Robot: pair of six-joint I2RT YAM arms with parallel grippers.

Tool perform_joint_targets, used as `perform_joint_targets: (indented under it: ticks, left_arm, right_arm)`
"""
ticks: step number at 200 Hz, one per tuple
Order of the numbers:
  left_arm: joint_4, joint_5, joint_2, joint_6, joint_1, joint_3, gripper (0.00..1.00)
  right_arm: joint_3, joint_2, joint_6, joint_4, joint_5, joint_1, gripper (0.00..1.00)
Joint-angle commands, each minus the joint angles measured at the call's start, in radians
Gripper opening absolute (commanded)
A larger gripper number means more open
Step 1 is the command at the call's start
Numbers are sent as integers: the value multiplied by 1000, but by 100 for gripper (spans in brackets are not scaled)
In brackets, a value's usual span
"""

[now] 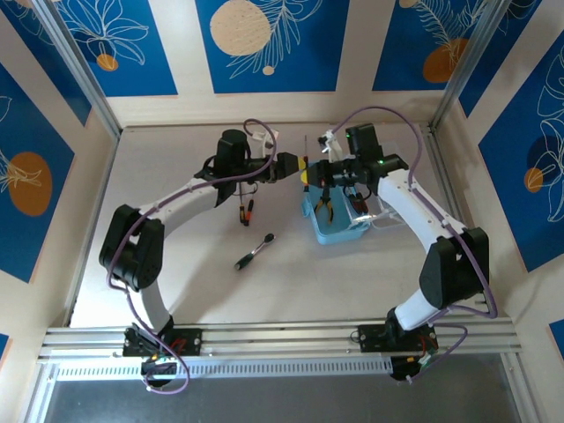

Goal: Pack the tool kit

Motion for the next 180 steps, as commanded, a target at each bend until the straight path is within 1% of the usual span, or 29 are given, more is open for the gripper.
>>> perform_joint_targets:
  ticks: [1,16,29,45,61,81,102,117,132,163,180]
  left_arm:
    - [-279,-111,-98,221,70,21,100]
    - [-559,-308,-124,424,78,90,100]
    - [-719,-458,-124,533,77,134,100]
    - [-821,-568,-124,603,77,150,100]
    - [-870,-630,-130,631,75,139,100]
    - [-892,-667,-134,647,68,107,100]
    - [-922,-706,-117,659,49,95,100]
    - [-939,-735,-104,667,28,91,100]
    - [-938,-739,-93,671,16,87,100]
    - [-941,-732,-74,669,7,93,100]
    - [-938,-730,-71,671,5,93,100]
  right_arm:
    - [30,-77,-87,-115,36,-114,0]
    - [49,-106,-131,-186,93,-209,0]
    - [80,-113,-136,-234,178,-302,0]
    - [129,-90,-151,-291,266,-399,0]
    - [190,-38,-186,-357,405,-442,0]
    - [286,59,-226,-435,567,-450,0]
    - [359,150,-268,-476,685,-448,0]
    - [397,202,-293,-498,730,-445,0]
    - [425,240,-320,-508,767,-432,0]
    - [431,295,-421,-496,844,-373,0]
    - [414,308,-461,-485,852,-348,0]
